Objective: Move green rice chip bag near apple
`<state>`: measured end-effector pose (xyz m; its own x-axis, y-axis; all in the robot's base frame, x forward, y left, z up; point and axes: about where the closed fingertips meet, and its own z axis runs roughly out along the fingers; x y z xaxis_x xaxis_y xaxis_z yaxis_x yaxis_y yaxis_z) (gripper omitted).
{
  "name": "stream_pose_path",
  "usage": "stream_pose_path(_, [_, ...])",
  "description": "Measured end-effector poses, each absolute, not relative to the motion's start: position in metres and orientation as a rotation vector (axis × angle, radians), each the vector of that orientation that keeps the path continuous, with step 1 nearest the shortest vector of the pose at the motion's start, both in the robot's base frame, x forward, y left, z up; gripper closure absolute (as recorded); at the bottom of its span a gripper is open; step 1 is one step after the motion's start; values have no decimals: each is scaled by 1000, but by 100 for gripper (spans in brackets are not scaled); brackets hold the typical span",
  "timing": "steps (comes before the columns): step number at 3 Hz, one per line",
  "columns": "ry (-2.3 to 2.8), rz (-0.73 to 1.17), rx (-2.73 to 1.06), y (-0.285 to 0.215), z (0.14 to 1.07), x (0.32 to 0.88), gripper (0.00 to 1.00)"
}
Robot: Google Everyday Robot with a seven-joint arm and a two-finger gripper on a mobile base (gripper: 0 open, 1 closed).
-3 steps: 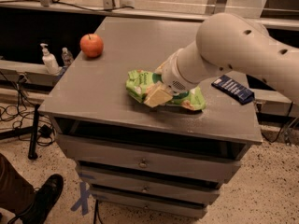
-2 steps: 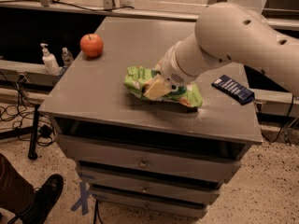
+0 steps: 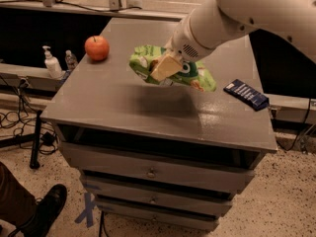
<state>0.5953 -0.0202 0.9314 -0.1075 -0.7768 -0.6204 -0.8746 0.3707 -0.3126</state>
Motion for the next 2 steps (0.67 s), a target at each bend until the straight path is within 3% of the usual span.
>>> stream_pose_path(2, [1877, 163, -1419, -12, 929, 611, 100])
